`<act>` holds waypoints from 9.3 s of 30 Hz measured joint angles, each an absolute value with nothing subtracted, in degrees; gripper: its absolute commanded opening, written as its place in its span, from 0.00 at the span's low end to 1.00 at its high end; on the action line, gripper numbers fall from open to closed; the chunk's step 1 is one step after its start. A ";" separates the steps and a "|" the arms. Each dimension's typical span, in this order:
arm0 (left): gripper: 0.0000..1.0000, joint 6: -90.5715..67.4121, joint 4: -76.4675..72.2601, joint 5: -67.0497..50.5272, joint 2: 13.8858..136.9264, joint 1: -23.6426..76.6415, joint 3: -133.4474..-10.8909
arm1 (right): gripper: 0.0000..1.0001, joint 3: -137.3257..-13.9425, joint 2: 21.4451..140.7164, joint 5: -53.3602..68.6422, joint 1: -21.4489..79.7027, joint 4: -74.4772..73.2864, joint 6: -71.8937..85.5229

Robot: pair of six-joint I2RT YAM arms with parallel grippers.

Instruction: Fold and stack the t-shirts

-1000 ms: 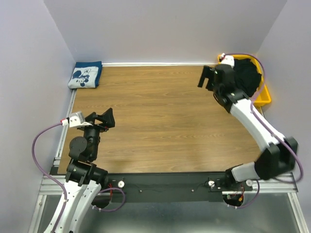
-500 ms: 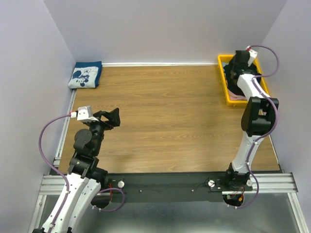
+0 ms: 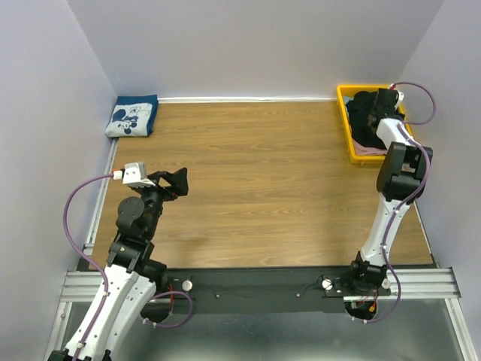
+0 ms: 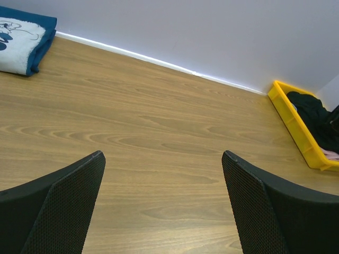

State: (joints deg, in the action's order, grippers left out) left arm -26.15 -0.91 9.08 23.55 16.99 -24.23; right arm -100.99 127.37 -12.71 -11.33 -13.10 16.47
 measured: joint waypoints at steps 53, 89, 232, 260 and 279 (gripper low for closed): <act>0.98 -26.17 -1.13 8.12 22.57 16.99 -24.23 | 0.79 -76.99 92.77 -3.68 32.42 -18.92 17.98; 0.94 -40.38 5.67 6.11 55.24 0.67 -25.65 | 0.66 -78.61 107.98 7.16 14.17 -18.50 20.64; 0.00 -18.31 36.23 32.58 81.23 47.68 -59.18 | 0.25 -89.56 124.42 19.42 16.49 -18.02 -5.23; 0.00 -5.08 26.11 35.16 86.41 16.49 -91.53 | 0.01 -113.97 117.54 -7.01 17.58 -27.18 -1.93; 0.00 12.49 6.22 33.23 68.49 13.63 -109.23 | 0.01 -114.83 75.55 -15.33 15.88 -23.18 -9.15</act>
